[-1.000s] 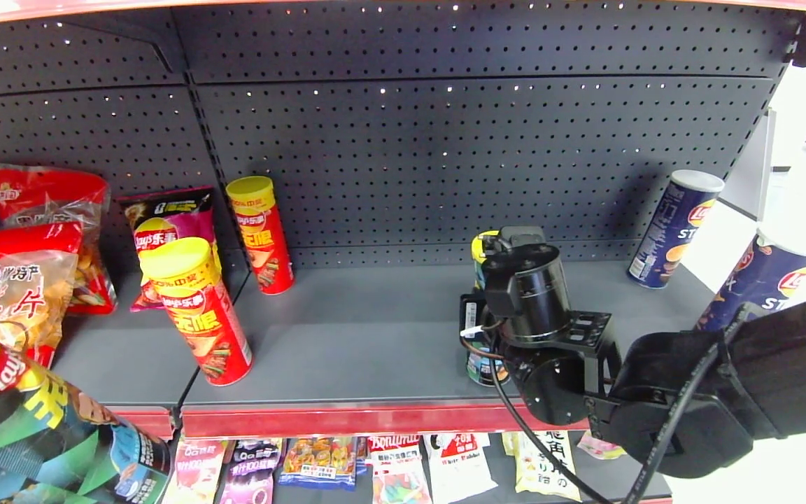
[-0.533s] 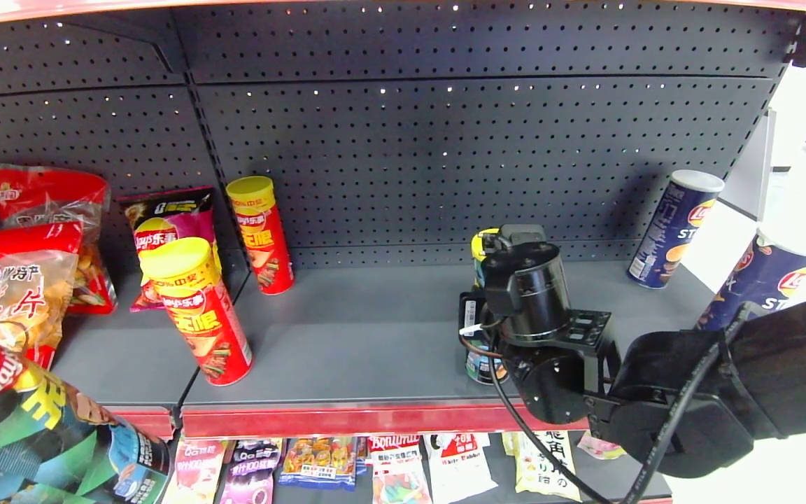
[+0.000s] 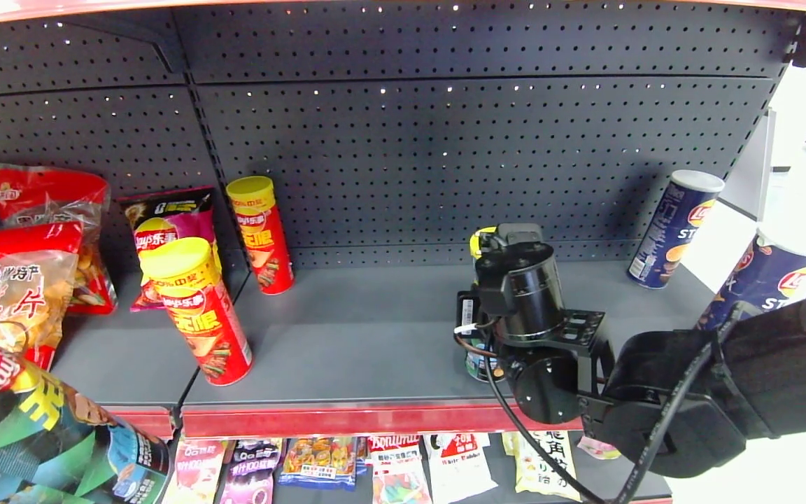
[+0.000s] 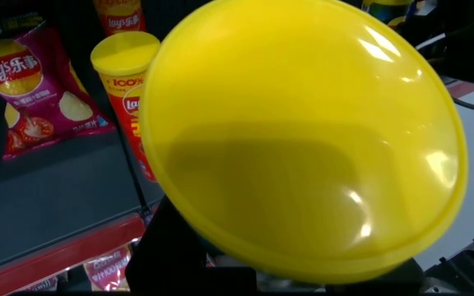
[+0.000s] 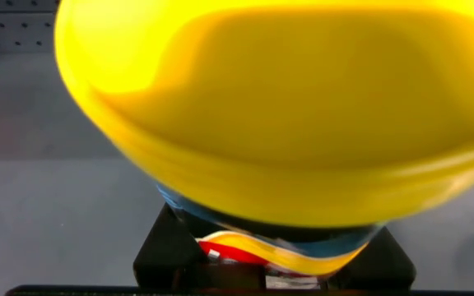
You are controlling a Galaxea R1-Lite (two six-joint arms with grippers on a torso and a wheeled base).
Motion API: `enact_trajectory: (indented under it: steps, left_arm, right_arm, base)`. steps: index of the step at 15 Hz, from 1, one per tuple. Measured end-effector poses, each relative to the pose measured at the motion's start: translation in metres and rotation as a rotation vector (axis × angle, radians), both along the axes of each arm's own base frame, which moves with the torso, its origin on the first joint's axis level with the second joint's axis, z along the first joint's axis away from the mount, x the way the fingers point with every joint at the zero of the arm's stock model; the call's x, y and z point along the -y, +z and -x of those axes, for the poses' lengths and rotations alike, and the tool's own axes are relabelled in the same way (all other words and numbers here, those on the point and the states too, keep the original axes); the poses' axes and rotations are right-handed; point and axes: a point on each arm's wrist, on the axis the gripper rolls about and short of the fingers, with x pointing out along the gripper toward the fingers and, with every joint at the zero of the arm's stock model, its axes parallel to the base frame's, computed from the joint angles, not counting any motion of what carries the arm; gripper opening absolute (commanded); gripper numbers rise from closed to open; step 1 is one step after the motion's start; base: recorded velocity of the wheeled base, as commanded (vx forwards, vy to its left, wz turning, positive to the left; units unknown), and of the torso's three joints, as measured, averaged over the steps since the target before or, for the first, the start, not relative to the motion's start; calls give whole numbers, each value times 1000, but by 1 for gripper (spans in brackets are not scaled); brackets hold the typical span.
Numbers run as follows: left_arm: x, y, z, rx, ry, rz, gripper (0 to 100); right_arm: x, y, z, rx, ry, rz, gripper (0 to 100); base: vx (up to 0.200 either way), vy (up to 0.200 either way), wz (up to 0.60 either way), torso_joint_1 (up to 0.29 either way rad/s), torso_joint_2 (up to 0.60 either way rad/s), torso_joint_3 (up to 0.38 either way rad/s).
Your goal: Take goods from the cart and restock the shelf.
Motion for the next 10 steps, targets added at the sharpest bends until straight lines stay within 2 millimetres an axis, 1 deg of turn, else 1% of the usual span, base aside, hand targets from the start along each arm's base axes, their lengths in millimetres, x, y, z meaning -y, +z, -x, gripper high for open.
enact_trajectory:
  steps: [5,10]
  left_arm:
    - [0,0,0,-2,0,0,0]
    - [0,-1,-1,-6,0,0,0]
  right_arm:
    - [-3,-4,-3,9,-42,17,0]
    - [-7,-4,-4,15,-48,14,0]
  base:
    - [0,0,0,0,0,0]
    - [0,0,0,0,0,0]
